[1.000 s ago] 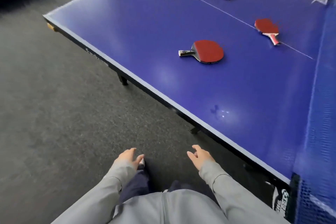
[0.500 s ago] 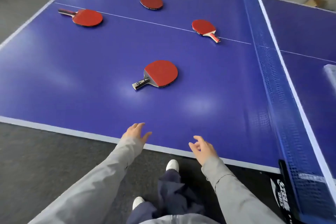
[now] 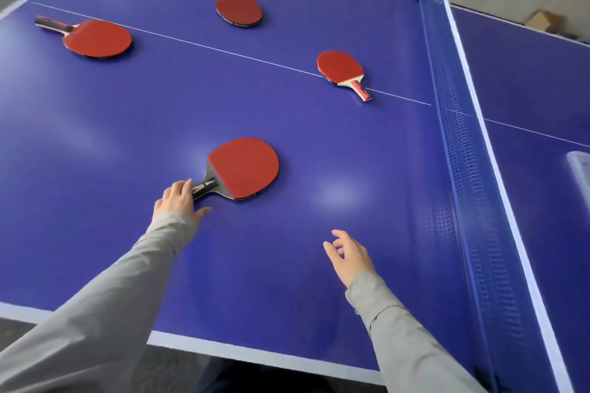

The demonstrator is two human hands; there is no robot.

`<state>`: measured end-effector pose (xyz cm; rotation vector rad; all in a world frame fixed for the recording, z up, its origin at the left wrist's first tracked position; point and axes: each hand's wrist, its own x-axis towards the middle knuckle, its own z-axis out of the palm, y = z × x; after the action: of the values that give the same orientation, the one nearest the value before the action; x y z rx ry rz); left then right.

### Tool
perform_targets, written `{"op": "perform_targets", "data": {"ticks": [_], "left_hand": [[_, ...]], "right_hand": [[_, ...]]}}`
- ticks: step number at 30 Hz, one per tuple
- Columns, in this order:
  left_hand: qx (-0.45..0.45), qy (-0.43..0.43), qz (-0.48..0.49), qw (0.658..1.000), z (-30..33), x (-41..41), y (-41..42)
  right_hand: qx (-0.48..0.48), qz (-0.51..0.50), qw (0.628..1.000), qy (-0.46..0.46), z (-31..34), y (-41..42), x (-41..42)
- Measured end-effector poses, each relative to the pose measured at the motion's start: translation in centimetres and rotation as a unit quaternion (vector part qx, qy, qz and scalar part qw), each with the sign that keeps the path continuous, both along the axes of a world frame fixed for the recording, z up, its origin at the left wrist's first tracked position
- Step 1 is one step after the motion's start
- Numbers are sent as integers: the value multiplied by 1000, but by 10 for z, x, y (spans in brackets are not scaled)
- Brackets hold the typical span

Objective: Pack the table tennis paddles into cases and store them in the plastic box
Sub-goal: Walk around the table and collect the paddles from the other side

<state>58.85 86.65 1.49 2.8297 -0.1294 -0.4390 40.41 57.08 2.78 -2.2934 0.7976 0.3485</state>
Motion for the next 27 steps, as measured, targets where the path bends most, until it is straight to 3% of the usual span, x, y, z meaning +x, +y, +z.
{"op": "perform_targets", "data": {"ticks": [6, 12, 18, 27], "left_hand": [[19, -4, -1, 1000, -23, 33, -4], [-123, 120, 3, 985, -14, 42, -11], [-256, 115, 135, 950, -2, 49, -55], [-370, 62, 275, 886, -4, 125, -147]], "right_hand": [[4, -4, 1000, -13, -10, -23, 49], [-8, -31, 999, -13, -11, -51, 111], [-25, -75, 996, -30, -10, -97, 180], [-104, -99, 984, -109, -11, -182, 314]]}}
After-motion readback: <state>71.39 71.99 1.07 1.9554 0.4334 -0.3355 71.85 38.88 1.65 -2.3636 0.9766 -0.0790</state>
